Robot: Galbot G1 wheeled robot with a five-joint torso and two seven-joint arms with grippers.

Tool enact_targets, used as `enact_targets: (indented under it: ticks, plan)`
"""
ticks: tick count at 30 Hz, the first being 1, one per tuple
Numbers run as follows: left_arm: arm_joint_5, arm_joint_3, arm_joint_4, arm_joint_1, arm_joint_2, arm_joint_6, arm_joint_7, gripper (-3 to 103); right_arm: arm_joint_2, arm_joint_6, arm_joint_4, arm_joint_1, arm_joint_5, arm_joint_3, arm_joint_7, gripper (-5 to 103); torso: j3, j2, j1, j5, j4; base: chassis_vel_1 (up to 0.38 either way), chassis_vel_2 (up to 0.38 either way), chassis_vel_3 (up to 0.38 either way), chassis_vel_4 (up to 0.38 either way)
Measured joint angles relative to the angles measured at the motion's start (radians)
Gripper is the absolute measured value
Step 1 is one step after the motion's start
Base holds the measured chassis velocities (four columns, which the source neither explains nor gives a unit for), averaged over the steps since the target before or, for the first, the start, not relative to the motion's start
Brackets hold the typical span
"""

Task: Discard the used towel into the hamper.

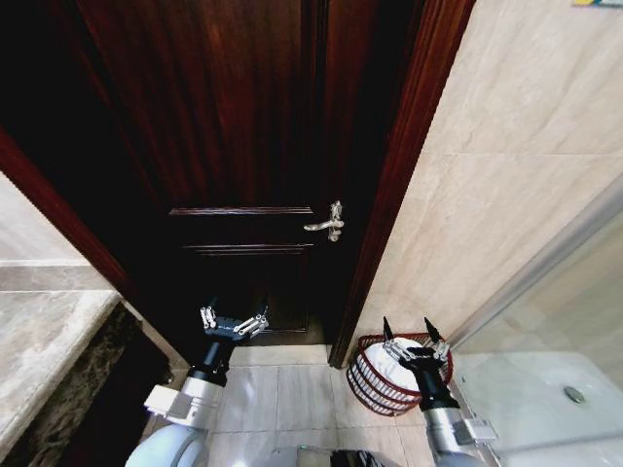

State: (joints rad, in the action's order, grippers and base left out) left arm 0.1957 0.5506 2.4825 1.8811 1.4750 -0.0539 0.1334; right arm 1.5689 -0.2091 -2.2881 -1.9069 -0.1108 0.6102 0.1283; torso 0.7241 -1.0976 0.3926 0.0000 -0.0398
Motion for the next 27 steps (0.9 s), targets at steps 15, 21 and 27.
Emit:
enact_targets:
  ticks: [15,21,27]
  plan:
    - [0.0,0.0,0.0,0.0,0.0,0.0,0.0,100,0.0,0.0,0.0,0.0,0.0,0.0,0.0,100,0.046,-0.082,0.037,0.0,0.0,0.0,0.0,0.0,0.0]
    - [0.0,0.0,0.0,0.0,0.0,0.0,0.0,100,0.0,0.0,0.0,0.0,0.0,0.0,0.0,100,0.065,-0.117,0.052,0.0,0.0,0.0,0.0,0.0,0.0]
    - [0.0,0.0,0.0,0.0,0.0,0.0,0.0,100,0.0,0.0,0.0,0.0,0.0,0.0,0.0,100,0.082,-0.15,0.068,0.0,0.0,0.0,0.0,0.0,0.0]
